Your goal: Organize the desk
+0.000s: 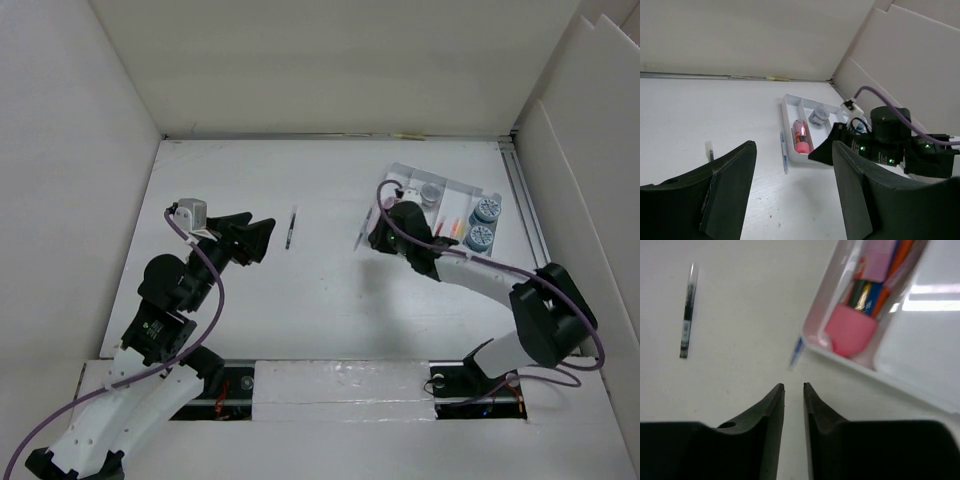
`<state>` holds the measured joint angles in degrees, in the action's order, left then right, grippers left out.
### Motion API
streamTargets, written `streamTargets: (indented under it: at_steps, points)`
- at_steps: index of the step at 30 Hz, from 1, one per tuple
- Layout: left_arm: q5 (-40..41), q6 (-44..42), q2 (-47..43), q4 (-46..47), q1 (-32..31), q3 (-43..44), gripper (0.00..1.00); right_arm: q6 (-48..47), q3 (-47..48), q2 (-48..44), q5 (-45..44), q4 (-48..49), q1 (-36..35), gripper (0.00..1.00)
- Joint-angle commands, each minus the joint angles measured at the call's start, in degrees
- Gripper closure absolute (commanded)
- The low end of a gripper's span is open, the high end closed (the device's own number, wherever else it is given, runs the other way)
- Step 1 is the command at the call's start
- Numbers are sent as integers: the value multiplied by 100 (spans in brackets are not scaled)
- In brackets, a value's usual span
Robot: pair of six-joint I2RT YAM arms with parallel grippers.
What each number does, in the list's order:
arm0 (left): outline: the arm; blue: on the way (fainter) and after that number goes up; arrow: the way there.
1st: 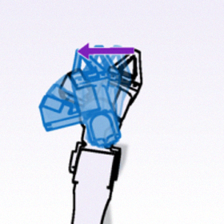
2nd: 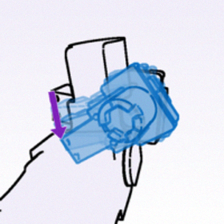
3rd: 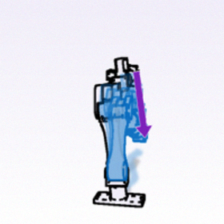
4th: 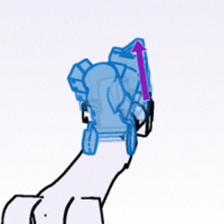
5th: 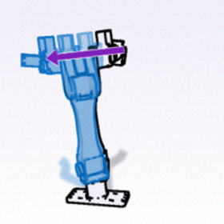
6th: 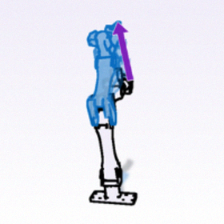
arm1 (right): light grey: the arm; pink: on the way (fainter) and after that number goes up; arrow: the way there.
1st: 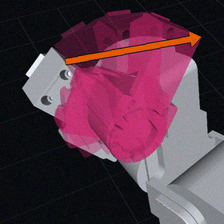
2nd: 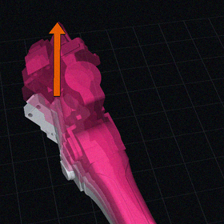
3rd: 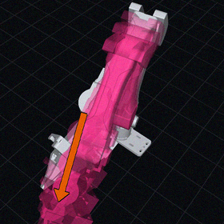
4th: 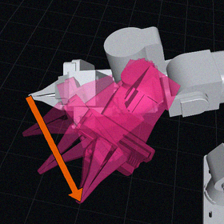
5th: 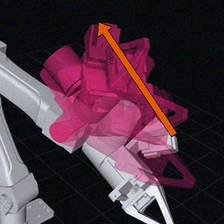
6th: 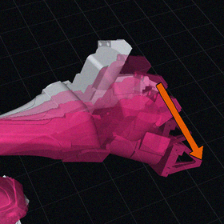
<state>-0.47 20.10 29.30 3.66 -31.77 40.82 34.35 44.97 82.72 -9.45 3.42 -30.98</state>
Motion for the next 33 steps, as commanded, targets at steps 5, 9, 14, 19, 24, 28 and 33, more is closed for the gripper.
streamTargets:
  at_steps: [5,9,14,19,24,28,33]
  points:
    - [-67,3,-38,311,-14,-4,42,81,1013,1245,-760,-272,-690,61]
    - [-67,3,-30,293,-14,5,42,63,1373,1711,-873,-324,-690,58]
    - [-41,3,-65,302,-14,-4,42,142,1567,1950,-1208,-693,-690,58]
    - [-50,3,-73,319,-14,-4,42,195,1708,2160,-1524,-887,-743,59]
    - [-94,12,-29,328,-14,-4,42,160,1910,2442,-1586,-1036,-743,60]
    - [-67,3,-4,319,-14,-4,42,107,2015,2582,-1586,-1071,-743,61]
    - [-59,3,-56,319,-14,-4,42,55,2156,2828,-1691,-1186,-795,64]
